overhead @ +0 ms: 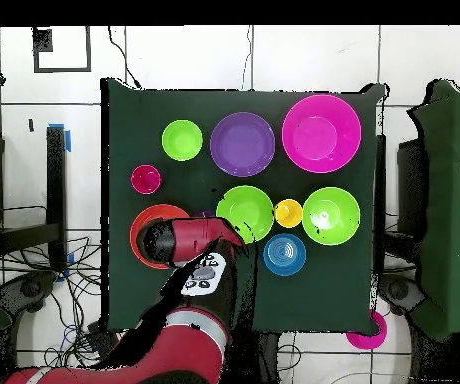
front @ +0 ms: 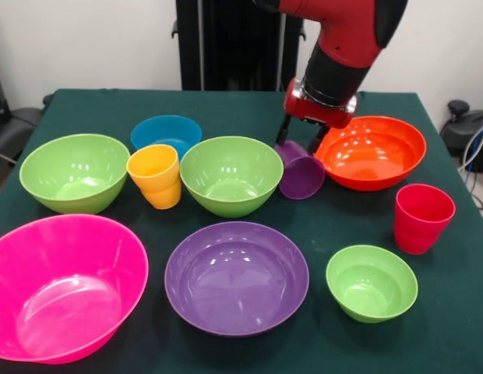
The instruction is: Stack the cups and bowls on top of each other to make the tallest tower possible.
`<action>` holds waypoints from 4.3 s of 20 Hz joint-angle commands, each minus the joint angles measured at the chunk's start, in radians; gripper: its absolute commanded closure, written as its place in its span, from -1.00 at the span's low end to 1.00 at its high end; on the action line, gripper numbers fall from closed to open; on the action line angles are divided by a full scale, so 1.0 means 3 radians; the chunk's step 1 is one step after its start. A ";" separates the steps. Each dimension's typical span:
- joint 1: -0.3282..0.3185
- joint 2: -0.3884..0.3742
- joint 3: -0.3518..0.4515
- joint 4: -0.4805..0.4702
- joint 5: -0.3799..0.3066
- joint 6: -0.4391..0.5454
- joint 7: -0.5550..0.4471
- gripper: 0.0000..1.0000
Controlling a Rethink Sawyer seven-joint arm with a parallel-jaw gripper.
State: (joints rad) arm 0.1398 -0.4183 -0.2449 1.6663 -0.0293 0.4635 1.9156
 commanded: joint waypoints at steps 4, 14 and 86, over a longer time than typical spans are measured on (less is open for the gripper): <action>0.0065 -0.0096 0.0222 -0.0004 0.0024 0.0098 0.0407 -1.00; 0.0130 -0.0431 0.0134 -0.0118 0.0055 0.0605 0.0385 -1.00; 0.0069 -0.0007 0.0095 -0.1148 0.0077 0.1176 0.0447 -1.00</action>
State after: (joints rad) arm 0.1803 -0.4658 -0.3226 1.3900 -0.0152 0.7718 1.9791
